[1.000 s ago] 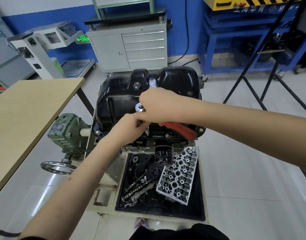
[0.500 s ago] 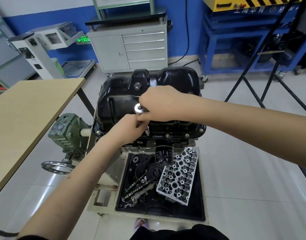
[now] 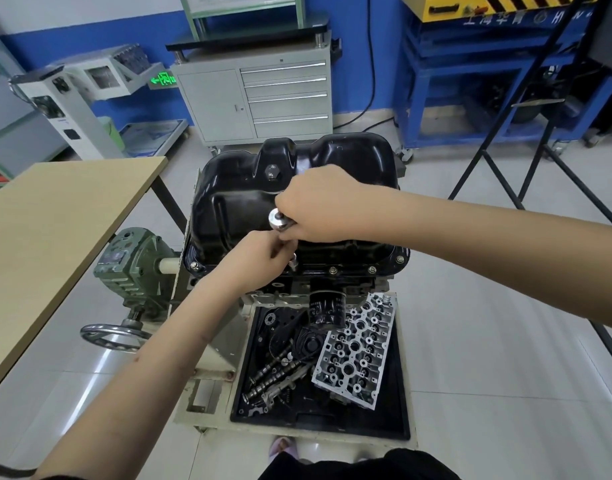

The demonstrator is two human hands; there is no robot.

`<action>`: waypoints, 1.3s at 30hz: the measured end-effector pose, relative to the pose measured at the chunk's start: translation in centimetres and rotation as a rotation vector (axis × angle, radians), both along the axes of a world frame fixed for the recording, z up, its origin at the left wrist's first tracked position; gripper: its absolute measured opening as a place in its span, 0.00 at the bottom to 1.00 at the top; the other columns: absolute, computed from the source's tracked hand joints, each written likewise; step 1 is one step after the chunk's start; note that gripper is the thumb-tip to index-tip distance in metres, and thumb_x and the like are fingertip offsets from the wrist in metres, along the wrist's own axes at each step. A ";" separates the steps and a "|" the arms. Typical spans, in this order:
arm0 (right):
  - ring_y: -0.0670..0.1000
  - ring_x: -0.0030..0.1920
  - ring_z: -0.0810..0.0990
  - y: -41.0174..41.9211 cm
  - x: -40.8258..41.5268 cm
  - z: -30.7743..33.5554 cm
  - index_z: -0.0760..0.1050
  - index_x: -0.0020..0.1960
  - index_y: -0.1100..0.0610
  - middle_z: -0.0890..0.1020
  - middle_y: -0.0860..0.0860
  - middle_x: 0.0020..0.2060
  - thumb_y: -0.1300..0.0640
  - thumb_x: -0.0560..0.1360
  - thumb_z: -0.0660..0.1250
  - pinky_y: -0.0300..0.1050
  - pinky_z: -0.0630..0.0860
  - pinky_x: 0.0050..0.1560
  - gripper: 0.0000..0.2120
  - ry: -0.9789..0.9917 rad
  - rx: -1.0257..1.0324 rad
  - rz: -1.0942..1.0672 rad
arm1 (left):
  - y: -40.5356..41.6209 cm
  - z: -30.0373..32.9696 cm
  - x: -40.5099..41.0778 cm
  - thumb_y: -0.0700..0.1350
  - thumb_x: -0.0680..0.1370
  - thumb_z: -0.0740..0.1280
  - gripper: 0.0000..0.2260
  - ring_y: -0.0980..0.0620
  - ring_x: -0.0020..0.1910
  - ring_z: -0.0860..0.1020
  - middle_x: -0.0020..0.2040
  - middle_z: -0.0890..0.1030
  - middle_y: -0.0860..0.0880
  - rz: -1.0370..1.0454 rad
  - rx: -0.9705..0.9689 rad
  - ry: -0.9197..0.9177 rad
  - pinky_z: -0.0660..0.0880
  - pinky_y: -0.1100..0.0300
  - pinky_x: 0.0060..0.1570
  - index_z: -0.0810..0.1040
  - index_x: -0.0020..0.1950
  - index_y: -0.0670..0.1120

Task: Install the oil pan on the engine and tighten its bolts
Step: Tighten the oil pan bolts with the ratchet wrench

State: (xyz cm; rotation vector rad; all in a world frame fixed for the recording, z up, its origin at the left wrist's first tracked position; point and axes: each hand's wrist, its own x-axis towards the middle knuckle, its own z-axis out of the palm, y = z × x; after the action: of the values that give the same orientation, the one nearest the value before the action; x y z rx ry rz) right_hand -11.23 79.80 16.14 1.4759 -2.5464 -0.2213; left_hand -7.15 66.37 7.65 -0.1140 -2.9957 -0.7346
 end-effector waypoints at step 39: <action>0.49 0.47 0.75 2.4 -1.5 0.5 0.71 0.65 0.48 0.78 0.44 0.46 0.65 0.74 0.58 0.41 0.66 0.40 0.22 -0.342 -0.008 0.060 | 0.5 -0.4 -0.2 0.47 0.79 0.60 0.14 0.59 0.26 0.70 0.29 0.75 0.53 -0.029 0.009 -0.021 0.64 0.69 0.27 0.79 0.41 0.40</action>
State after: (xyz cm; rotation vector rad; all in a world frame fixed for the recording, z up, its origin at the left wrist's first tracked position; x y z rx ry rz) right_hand -12.72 82.20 16.63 1.7130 -2.7481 0.0563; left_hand -7.31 66.84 7.25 -0.1510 -3.0166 -0.7567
